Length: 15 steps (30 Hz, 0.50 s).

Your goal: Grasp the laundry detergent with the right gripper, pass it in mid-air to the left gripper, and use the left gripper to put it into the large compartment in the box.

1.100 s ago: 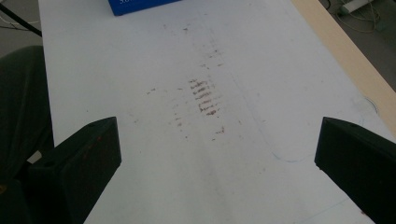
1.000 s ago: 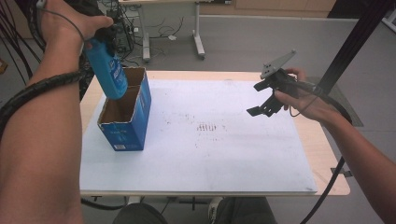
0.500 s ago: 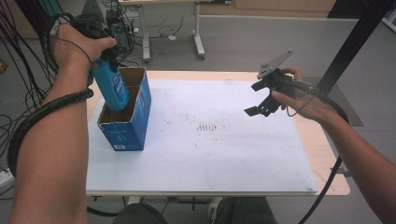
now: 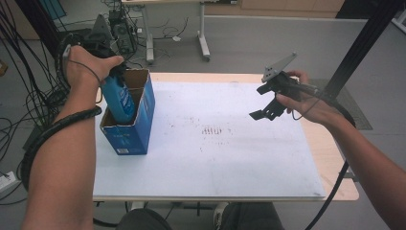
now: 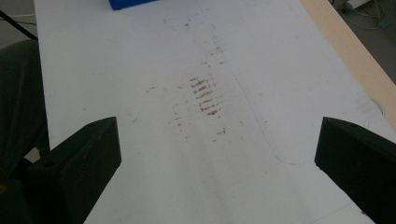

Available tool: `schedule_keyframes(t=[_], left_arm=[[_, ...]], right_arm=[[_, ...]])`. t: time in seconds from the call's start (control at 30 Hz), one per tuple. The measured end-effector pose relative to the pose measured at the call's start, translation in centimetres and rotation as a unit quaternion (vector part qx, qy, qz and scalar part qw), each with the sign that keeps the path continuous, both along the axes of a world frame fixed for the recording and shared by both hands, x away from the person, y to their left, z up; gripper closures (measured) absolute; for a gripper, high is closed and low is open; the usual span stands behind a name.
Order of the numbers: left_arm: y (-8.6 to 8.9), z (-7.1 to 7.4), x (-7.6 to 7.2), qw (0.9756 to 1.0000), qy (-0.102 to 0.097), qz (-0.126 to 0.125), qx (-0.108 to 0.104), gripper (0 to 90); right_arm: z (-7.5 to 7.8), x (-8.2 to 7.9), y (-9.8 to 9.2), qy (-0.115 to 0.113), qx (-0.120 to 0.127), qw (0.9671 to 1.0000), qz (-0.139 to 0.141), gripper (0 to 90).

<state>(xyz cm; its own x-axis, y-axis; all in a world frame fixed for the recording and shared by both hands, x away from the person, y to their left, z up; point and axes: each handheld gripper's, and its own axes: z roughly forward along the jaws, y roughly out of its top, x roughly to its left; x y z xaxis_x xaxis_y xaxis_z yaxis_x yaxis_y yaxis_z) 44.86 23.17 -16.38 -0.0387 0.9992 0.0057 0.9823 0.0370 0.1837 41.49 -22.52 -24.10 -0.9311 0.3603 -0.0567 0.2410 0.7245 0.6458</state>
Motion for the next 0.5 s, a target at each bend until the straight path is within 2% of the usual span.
schedule_keyframes(t=[0.1,0.5], left_arm=[[0.0,-0.8,0.1,1.0,0.005,-0.003,0.0,37.6],[-0.4,-3.2,0.4,0.9999,0.001,-0.007,0.007,37.6]], right_arm=[[-0.1,0.0,0.1,0.0,-0.004,1.0,0.001,0.4],[-0.1,0.1,-0.1,0.001,-0.014,0.9999,-0.002,0.4]])
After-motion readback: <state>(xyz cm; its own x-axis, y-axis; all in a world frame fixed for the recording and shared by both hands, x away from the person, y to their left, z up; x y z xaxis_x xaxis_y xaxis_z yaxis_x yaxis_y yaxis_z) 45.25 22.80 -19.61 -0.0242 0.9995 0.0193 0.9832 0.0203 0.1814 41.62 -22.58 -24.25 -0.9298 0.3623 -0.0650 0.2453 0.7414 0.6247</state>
